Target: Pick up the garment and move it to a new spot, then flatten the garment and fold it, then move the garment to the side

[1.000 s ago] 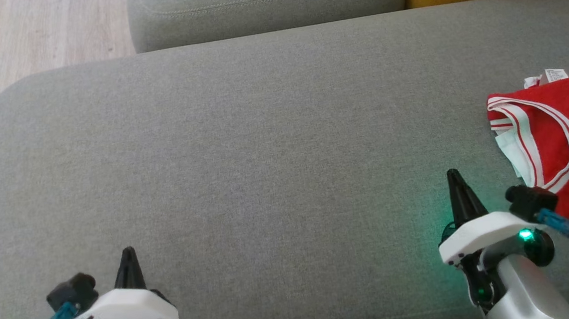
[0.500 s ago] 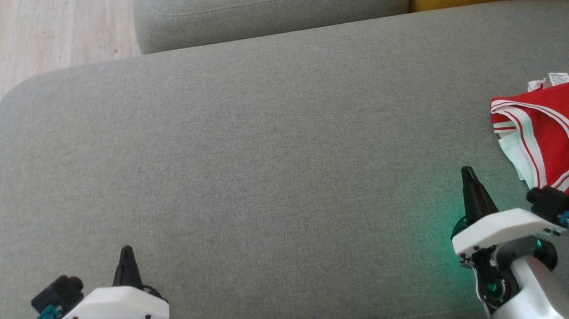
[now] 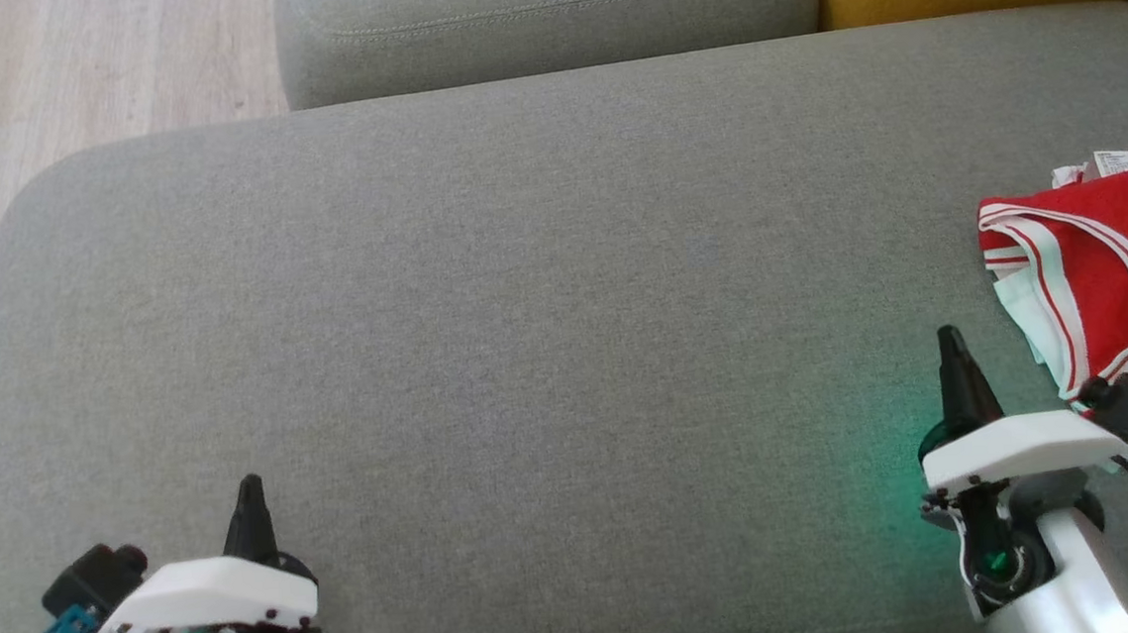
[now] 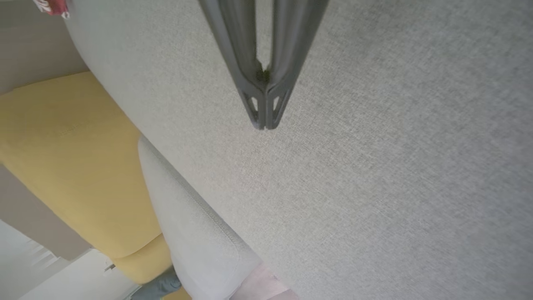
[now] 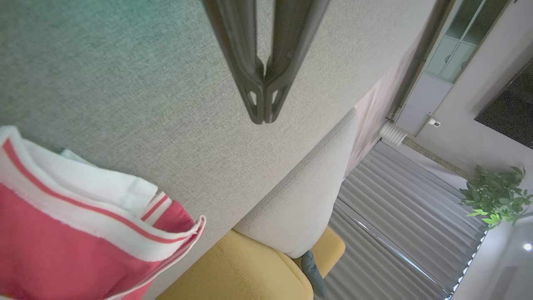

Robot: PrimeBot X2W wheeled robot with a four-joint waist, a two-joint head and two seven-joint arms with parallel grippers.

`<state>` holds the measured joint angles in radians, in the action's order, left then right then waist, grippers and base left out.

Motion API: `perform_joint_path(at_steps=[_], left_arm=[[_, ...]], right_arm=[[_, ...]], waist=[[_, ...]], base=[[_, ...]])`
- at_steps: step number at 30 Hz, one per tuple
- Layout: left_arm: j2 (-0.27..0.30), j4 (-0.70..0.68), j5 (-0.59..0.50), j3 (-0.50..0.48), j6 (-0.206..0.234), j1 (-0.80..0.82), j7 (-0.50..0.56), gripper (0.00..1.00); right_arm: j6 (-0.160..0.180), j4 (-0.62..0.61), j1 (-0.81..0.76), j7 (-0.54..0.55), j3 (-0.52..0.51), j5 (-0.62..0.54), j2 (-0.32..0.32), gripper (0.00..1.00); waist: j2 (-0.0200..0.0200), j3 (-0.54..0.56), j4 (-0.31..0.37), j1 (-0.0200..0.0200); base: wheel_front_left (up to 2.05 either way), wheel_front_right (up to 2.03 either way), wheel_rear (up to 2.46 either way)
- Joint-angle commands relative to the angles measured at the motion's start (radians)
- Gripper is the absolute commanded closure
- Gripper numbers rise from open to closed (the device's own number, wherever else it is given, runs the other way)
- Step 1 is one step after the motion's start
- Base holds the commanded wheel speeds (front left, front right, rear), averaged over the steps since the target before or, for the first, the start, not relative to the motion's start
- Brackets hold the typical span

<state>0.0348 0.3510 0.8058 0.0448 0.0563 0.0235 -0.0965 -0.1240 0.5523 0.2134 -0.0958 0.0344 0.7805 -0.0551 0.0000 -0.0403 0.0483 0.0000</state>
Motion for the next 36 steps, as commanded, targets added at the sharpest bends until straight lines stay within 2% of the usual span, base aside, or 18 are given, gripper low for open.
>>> perform_joint_path(at_steps=[1, 36], left_arm=[[0.010, -0.040, 0.036, -0.031, -0.014, 0.049, 0.010, 1.00], [0.012, -0.072, 0.412, -0.093, -0.099, 0.066, 0.108, 1.00]], right_arm=[[-0.003, -0.047, 0.017, 0.008, 0.000, 0.039, 0.000, 1.00], [-0.005, -0.174, -0.043, 0.107, -0.073, 0.425, 0.002, 1.00]], waist=[[0.0000, 0.001, -0.001, 0.0000], [0.0000, 0.019, -0.024, 0.0000]], base=[[0.00, 0.00, 0.00], [0.00, 0.00, 0.00]])
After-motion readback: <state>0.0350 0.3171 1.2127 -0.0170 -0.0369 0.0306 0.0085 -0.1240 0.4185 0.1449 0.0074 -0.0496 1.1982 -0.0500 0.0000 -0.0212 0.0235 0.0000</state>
